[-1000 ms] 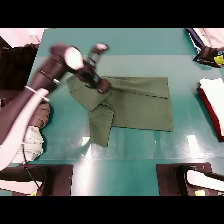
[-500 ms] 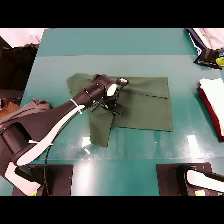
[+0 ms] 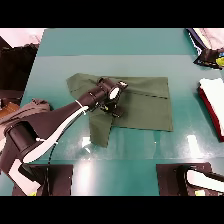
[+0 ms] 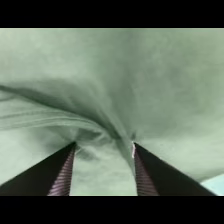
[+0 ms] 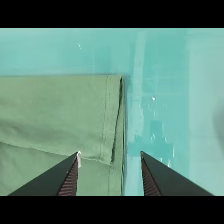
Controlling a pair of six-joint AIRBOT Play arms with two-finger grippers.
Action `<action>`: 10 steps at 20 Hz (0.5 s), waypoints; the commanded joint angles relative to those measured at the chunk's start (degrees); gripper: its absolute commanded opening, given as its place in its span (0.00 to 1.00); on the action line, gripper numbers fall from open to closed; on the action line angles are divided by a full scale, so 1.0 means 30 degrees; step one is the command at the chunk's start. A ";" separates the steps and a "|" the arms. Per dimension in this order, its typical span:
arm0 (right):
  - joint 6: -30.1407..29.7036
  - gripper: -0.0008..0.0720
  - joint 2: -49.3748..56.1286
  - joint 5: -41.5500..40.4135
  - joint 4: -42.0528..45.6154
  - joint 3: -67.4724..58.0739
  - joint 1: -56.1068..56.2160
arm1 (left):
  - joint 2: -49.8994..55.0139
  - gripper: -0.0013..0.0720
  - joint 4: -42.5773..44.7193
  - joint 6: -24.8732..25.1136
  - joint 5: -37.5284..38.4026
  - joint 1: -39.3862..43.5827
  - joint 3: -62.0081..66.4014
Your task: Fold the shirts.
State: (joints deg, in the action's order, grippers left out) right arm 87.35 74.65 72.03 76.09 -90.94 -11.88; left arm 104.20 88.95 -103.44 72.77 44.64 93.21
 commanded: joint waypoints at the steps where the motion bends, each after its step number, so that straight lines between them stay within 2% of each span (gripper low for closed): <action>1: -0.0007 0.60 -0.0007 0.0036 0.0029 0.0000 -0.0007 | 0.0051 0.25 0.0517 0.0015 0.0517 -0.0015 0.0000; 2: -0.0007 0.60 -0.0007 0.0051 0.0029 0.0000 -0.0007 | 0.0051 0.18 0.0561 0.0066 0.0554 -0.0015 0.0000; 3: -0.0007 0.60 -0.0007 0.0058 0.0029 -0.0007 -0.0007 | 0.0044 0.17 0.0780 0.0095 0.0634 -0.0015 0.0087; 4: -0.0007 0.60 -0.0015 0.0087 0.0029 0.0000 -0.0015 | 0.0044 0.04 0.1122 0.0131 0.0940 -0.0015 0.0306; 8: -0.0036 0.60 -0.0015 0.1588 0.0000 0.0007 -0.0590 | -0.0233 0.05 0.4809 0.1341 0.4532 -0.0015 0.2914; 10: -0.0510 0.60 -0.0277 0.2565 -0.0029 0.0801 -0.1144 | -0.1355 0.05 0.6215 0.2193 0.5268 -0.0058 0.3796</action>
State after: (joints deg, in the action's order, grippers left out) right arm 86.83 74.37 75.77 76.14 -90.15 -13.78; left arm 102.72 100.09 -100.20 82.89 44.56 100.68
